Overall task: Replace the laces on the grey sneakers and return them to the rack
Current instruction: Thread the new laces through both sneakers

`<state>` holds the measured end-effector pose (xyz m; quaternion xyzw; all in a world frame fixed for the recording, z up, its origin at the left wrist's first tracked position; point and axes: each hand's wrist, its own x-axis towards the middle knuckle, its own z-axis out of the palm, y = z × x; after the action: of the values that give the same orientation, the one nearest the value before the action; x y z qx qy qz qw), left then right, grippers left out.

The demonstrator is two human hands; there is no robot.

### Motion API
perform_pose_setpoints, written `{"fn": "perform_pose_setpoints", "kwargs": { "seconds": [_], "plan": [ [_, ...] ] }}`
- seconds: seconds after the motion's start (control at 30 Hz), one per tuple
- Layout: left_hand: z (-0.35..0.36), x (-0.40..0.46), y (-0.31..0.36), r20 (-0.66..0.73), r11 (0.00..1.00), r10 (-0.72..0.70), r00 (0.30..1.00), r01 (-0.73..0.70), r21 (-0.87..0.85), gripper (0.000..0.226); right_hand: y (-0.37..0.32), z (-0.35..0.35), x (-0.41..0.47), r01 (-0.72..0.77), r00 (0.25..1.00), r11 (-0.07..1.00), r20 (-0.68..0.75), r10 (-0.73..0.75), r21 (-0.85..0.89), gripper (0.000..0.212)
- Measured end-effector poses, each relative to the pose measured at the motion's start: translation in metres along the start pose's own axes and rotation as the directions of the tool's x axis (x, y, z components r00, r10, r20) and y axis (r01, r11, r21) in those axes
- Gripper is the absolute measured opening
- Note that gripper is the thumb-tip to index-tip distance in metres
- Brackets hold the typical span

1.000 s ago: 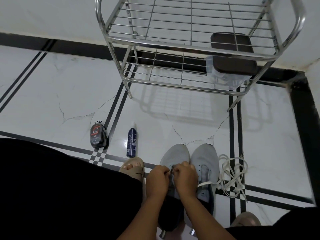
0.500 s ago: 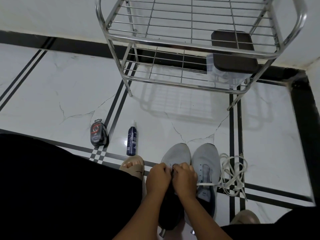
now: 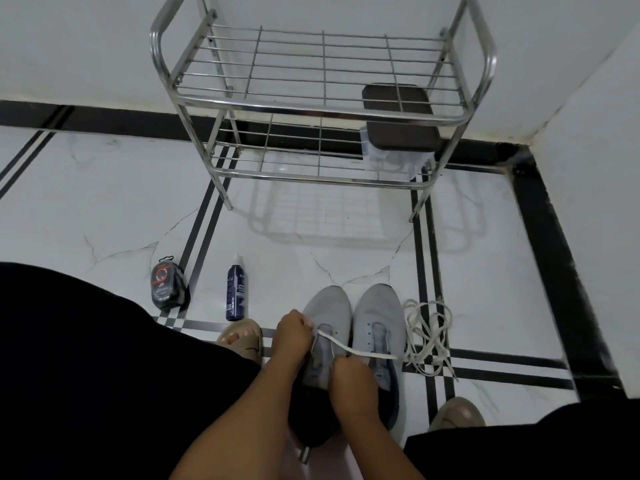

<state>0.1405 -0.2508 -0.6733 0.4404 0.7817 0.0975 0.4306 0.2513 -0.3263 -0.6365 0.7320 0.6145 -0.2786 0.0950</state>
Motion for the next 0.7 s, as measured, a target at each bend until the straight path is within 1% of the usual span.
{"fn": "perform_pose_setpoints", "kwargs": {
  "seconds": [0.07, 0.1, 0.13, 0.17, 0.2, 0.23, 0.27, 0.3, 0.33, 0.37, 0.4, 0.43, 0.47, 0.5, 0.53, 0.57, 0.63, 0.7],
  "plan": [
    [-0.016, 0.009, 0.004, -0.066, 0.992, -0.090, 0.994, 0.083, -0.095, 0.019, 0.004, -0.004, 0.000, -0.059, 0.998, 0.998, 0.006, 0.059, 0.033, 0.028],
    [-0.030, 0.013, 0.007, -0.120, 0.965, -0.179, 0.976, 0.151, -0.214, 0.023, 0.006, -0.006, 0.001, -0.091, 0.996, 0.994, 0.010, 0.090, 0.060, 0.029],
    [-0.050, 0.019, 0.016, -0.195, 0.957, -0.226, 0.954, 0.181, -0.227, 0.027, 0.008, -0.008, 0.000, -0.117, 0.993, 0.989, 0.008, 0.117, 0.085, 0.029],
    [-0.074, 0.019, 0.030, -0.327, 0.975, -0.177, 0.928, 0.119, -0.190, 0.029, 0.009, -0.008, 0.001, -0.139, 0.990, 0.984, 0.009, 0.139, 0.112, 0.028],
    [-0.104, 0.014, 0.048, -0.524, 0.965, -0.172, 0.834, 0.038, -0.258, 0.029, 0.010, -0.010, 0.000, -0.158, 0.987, 0.978, 0.012, 0.158, 0.136, 0.028],
    [-0.133, 0.008, 0.063, -0.590, 0.820, -0.289, 0.754, -0.122, -0.559, 0.029, 0.010, -0.010, 0.001, -0.173, 0.985, 0.973, 0.022, 0.171, 0.150, 0.026],
    [-0.155, 0.001, 0.080, -0.615, 0.644, -0.360, 0.701, -0.291, -0.708, 0.028, 0.011, -0.012, 0.001, -0.185, 0.983, 0.970, 0.027, 0.183, 0.160, 0.025],
    [-0.170, -0.004, 0.088, -0.670, 0.588, -0.403, 0.624, -0.384, -0.712, 0.023, 0.011, -0.013, 0.002, -0.197, 0.980, 0.966, 0.035, 0.194, 0.164, 0.025],
    [-0.176, -0.004, 0.094, -0.705, 0.591, -0.408, 0.580, -0.421, -0.688, 0.017, 0.010, -0.015, 0.002, -0.206, 0.979, 0.965, 0.047, 0.200, 0.165, 0.025],
    [-0.173, -0.007, 0.101, -0.696, 0.660, -0.296, 0.654, -0.387, -0.644, 0.016, 0.010, -0.015, 0.003, -0.207, 0.978, 0.965, 0.055, 0.201, 0.164, 0.025],
    [-0.159, -0.007, 0.100, -0.664, 0.804, -0.107, 0.740, -0.329, -0.496, 0.020, 0.009, -0.016, 0.003, -0.204, 0.979, 0.966, 0.062, 0.197, 0.161, 0.026],
    [-0.138, -0.006, 0.091, -0.584, 0.914, 0.082, 0.807, -0.295, -0.278, 0.024, 0.008, -0.016, 0.004, -0.199, 0.980, 0.967, 0.064, 0.191, 0.161, 0.026],
    [-0.113, -0.005, 0.077, -0.433, 0.963, 0.222, 0.874, -0.266, -0.044, 0.025, 0.008, -0.016, 0.004, -0.192, 0.981, 0.968, 0.065, 0.184, 0.162, 0.025],
    [-0.084, -0.005, 0.060, -0.255, 0.955, 0.288, 0.923, -0.259, 0.144, 0.023, 0.008, -0.015, 0.005, -0.184, 0.982, 0.969, 0.064, 0.176, 0.163, 0.025],
    [-0.059, -0.006, 0.041, -0.098, 0.924, 0.298, 0.950, -0.261, 0.280, 0.023, 0.008, -0.014, 0.006, -0.180, 0.983, 0.970, 0.062, 0.172, 0.163, 0.024],
    [-0.036, -0.008, 0.022, 0.010, 0.892, 0.285, 0.958, -0.269, 0.363, 0.025, 0.009, -0.013, 0.006, -0.177, 0.984, 0.970, 0.057, 0.170, 0.166, 0.024],
    [-0.006, -0.019, -0.005, 0.088, 0.842, 0.277, 0.957, -0.286, 0.457, 0.025, 0.011, -0.010, 0.006, -0.169, 0.985, 0.969, 0.051, 0.162, 0.179, 0.024],
    [0.002, -0.025, -0.014, 0.080, 0.820, 0.257, 0.963, -0.262, 0.509, 0.022, 0.012, -0.008, 0.006, -0.152, 0.988, 0.972, 0.041, 0.147, 0.178, 0.024]
  ]
}}
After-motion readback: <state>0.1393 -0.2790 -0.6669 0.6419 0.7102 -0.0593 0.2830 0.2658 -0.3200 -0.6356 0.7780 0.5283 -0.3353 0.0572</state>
